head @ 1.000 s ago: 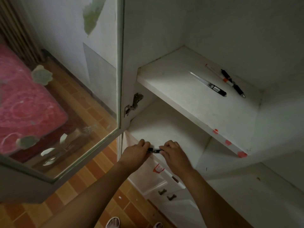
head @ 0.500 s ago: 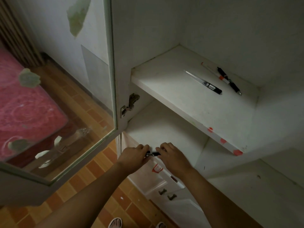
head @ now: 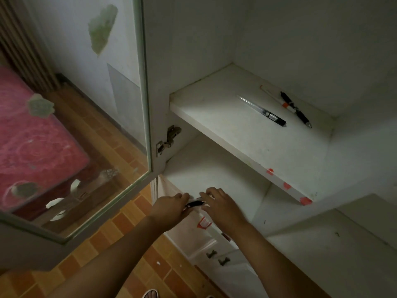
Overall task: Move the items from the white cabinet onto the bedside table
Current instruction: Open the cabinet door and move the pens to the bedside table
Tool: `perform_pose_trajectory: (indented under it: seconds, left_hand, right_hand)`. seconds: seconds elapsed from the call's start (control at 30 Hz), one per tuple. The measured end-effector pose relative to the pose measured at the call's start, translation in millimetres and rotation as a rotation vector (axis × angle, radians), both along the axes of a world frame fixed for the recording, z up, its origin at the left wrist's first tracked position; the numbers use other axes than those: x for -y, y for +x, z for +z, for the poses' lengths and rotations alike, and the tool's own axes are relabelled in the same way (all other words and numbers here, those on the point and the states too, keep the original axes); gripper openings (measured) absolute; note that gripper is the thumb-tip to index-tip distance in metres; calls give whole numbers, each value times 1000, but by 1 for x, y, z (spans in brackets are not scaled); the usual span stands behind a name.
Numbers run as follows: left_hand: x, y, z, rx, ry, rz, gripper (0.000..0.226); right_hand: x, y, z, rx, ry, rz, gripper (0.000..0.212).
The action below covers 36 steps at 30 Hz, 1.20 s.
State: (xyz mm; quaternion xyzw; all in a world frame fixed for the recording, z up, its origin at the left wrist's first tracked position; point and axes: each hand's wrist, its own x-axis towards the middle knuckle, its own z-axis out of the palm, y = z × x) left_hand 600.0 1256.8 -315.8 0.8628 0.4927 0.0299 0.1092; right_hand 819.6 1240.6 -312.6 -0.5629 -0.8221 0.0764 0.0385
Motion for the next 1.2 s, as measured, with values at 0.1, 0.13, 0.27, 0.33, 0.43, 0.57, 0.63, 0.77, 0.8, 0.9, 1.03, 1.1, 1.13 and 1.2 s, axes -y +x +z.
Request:
perform_pose_trajectory:
  seconds: [0.1, 0.13, 0.27, 0.33, 0.43, 0.57, 0.63, 0.77, 0.8, 0.9, 1.03, 1.1, 1.13, 1.2]
  left_hand:
    - [0, -15, 19, -39, 30, -1, 46]
    - [-1, -21, 27, -50, 44, -12, 48]
    - [-3, -38, 69, -55, 97, -36, 40]
    - [-3, -45, 94, -47, 150, -33, 38]
    - [-1, -53, 132, -34, 198, -30, 37]
    - [2, -58, 185, -5, 251, -27, 27]
    - [2, -59, 208, 28, 292, -23, 27]
    - [-5, -57, 238, 97, 353, -25, 29]
    - [-9, -55, 243, 99, 359, -26, 28]
    - [-22, -46, 252, 146, 422, -43, 34]
    - [-43, -31, 258, 185, 447, -62, 38]
    - [-53, -19, 262, 211, 453, -65, 35]
    - [-59, -13, 264, 221, 454, -64, 34]
    - [-69, -2, 267, 225, 435, -66, 33]
  right_hand:
    - [6, 1, 27, -2, -19, -33, 53]
    - [8, 1, 38, 2, -14, -35, 54]
    - [15, -6, 88, 1, -11, -38, 56]
    - [22, -14, 116, -5, -8, -34, 57]
    - [37, -26, 158, -43, 23, -28, 57]
    - [51, -35, 211, -127, 110, -39, 57]
    - [55, -36, 232, -183, 151, -50, 56]
    - [52, -32, 262, -199, 245, -79, 55]
    - [50, -30, 267, -194, 261, -94, 55]
    - [39, -23, 274, -147, 313, -158, 54]
    - [16, -9, 276, -69, 348, -275, 54]
    - [2, -2, 276, -40, 344, -354, 57]
    - [-5, 1, 277, -32, 337, -401, 60]
    - [-19, 6, 277, -36, 315, -504, 65]
